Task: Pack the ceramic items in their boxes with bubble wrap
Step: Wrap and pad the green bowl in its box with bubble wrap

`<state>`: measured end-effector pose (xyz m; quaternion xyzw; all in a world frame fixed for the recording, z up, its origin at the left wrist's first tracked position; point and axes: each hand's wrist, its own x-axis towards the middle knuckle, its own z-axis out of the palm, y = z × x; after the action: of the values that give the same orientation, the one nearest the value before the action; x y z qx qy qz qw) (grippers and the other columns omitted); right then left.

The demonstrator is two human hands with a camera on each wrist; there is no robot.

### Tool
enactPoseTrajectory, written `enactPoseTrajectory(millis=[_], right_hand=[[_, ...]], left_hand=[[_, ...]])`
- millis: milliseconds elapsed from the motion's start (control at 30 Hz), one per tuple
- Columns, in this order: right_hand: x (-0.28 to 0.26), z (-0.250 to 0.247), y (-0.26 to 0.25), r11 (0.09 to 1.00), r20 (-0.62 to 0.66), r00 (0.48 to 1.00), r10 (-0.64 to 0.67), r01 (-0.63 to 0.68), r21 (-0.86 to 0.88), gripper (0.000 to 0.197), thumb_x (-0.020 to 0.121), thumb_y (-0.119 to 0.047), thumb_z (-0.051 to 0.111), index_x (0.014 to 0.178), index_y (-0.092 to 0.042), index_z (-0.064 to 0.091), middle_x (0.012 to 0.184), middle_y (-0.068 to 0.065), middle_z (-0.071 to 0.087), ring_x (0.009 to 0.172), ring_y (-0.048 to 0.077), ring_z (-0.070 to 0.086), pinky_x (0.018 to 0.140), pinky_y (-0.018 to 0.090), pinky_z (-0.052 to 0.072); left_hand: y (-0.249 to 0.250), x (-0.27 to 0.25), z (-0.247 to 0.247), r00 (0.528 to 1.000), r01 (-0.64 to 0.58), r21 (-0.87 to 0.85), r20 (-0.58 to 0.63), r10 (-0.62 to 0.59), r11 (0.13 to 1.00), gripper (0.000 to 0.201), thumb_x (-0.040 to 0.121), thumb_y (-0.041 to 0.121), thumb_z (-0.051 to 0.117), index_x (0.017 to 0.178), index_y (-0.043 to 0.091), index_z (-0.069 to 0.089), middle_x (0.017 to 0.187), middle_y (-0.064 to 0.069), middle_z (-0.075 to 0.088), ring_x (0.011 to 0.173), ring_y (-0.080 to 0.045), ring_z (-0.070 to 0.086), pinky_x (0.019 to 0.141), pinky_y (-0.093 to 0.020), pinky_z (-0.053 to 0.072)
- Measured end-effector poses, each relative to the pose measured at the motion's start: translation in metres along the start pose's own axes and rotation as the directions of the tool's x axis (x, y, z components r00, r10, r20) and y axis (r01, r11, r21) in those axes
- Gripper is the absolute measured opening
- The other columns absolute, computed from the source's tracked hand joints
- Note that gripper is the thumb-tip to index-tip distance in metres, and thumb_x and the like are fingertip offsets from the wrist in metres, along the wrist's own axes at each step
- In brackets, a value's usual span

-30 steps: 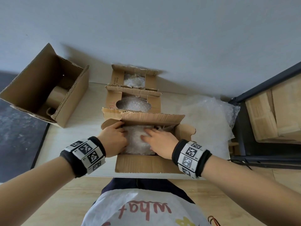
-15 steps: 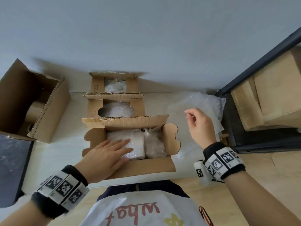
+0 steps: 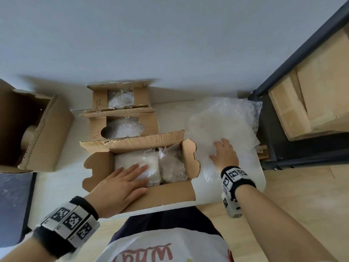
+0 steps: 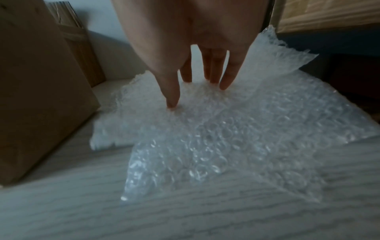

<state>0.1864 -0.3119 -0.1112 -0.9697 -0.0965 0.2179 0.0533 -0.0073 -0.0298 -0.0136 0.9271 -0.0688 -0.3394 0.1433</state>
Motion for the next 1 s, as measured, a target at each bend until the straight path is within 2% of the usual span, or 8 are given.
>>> enactPoseTrajectory(millis=[233,367,433,533,667,767,900,1000], right_hand=[[0.003,-0.011,0.013,0.981,-0.162,0.986,0.047,-0.015,0.192,0.016,0.096,-0.019,0.05,0.103,-0.009,0.061,0.113,0.008,0.059,0.083,0.022,0.054,0.066,0.027,0.039],[-0.002,-0.04,0.027,0.846,-0.25,0.944,0.215,-0.052,0.531,0.02,0.094,-0.021,0.057,0.105,-0.005,0.063,0.105,0.011,0.067,0.094,0.028,0.062,0.075,0.031,0.047],[-0.007,-0.061,0.031,0.701,-0.239,0.935,0.263,-0.015,0.713,0.021,0.093,-0.018,0.058,0.107,-0.003,0.061,0.106,0.014,0.065,0.095,0.026,0.063,0.078,0.035,0.054],[-0.022,-0.1,0.028,0.453,-0.229,0.93,0.288,0.078,0.888,0.014,0.092,-0.012,0.059,0.104,-0.005,0.06,0.095,0.012,0.065,0.073,0.012,0.063,0.056,0.02,0.056],[-0.048,-0.151,0.005,0.189,-0.225,0.935,0.273,0.178,0.966,0.002,0.091,-0.016,0.061,0.09,-0.014,0.062,0.087,0.004,0.064,0.073,0.009,0.064,0.057,0.017,0.053],[-0.062,-0.18,-0.02,0.042,-0.243,0.949,0.201,0.24,0.97,0.006,0.091,-0.016,0.061,0.086,-0.013,0.06,0.072,-0.006,0.063,0.063,0.002,0.063,0.058,0.016,0.051],[-0.079,-0.198,-0.06,-0.041,-0.254,0.967,-0.027,0.253,0.967,0.011,0.093,-0.01,0.057,0.082,-0.008,0.054,0.071,-0.003,0.063,0.068,0.009,0.065,0.062,0.022,0.053],[-0.093,-0.198,-0.09,-0.012,-0.264,0.959,-0.106,0.264,0.965,0.009,0.092,-0.009,0.058,0.085,-0.004,0.054,0.072,0.0,0.065,0.071,0.011,0.066,0.064,0.024,0.054]], left_hand=[[-0.003,0.002,-0.006,1.0,0.003,0.037,0.02,-0.004,0.999,0.089,0.073,0.071,-0.022,0.143,0.047,0.028,0.149,0.026,-0.016,0.141,0.001,-0.015,0.115,-0.025,-0.004],[0.0,0.0,-0.013,0.999,0.009,0.054,-0.049,-0.007,0.998,0.101,0.067,0.074,-0.028,0.136,0.046,0.041,0.154,0.024,0.007,0.144,-0.003,0.006,0.115,-0.023,0.008],[0.002,-0.001,-0.017,0.994,0.003,-0.01,-0.105,-0.004,1.0,0.084,0.078,0.073,-0.011,0.13,0.044,0.048,0.152,0.022,0.019,0.142,-0.004,0.015,0.114,-0.023,0.017],[0.009,-0.004,-0.032,0.961,-0.042,-0.144,-0.278,0.0,0.989,0.035,0.094,0.047,0.042,0.123,0.036,0.059,0.145,0.014,0.041,0.132,-0.007,0.038,0.105,-0.025,0.034],[0.03,-0.005,-0.064,0.851,-0.147,-0.2,-0.525,0.02,0.969,0.027,0.088,0.028,0.062,0.115,0.022,0.068,0.128,0.006,0.059,0.113,-0.017,0.059,0.092,-0.037,0.05],[0.051,-0.002,-0.092,0.823,-0.192,-0.277,-0.569,0.001,0.941,0.048,0.086,0.051,0.05,0.123,0.022,0.062,0.128,0.008,0.059,0.114,-0.013,0.058,0.095,-0.03,0.047],[0.079,0.001,-0.127,0.889,-0.192,-0.531,-0.45,-0.083,0.826,0.107,0.056,0.085,0.054,0.147,0.039,0.021,0.143,0.012,0.041,0.121,-0.013,0.053,0.1,-0.025,0.041],[0.098,0.004,-0.144,0.87,-0.308,-0.608,-0.492,-0.043,0.731,0.114,0.051,0.075,0.07,0.146,0.038,0.021,0.144,0.016,0.041,0.129,-0.005,0.043,0.105,-0.028,0.039]])
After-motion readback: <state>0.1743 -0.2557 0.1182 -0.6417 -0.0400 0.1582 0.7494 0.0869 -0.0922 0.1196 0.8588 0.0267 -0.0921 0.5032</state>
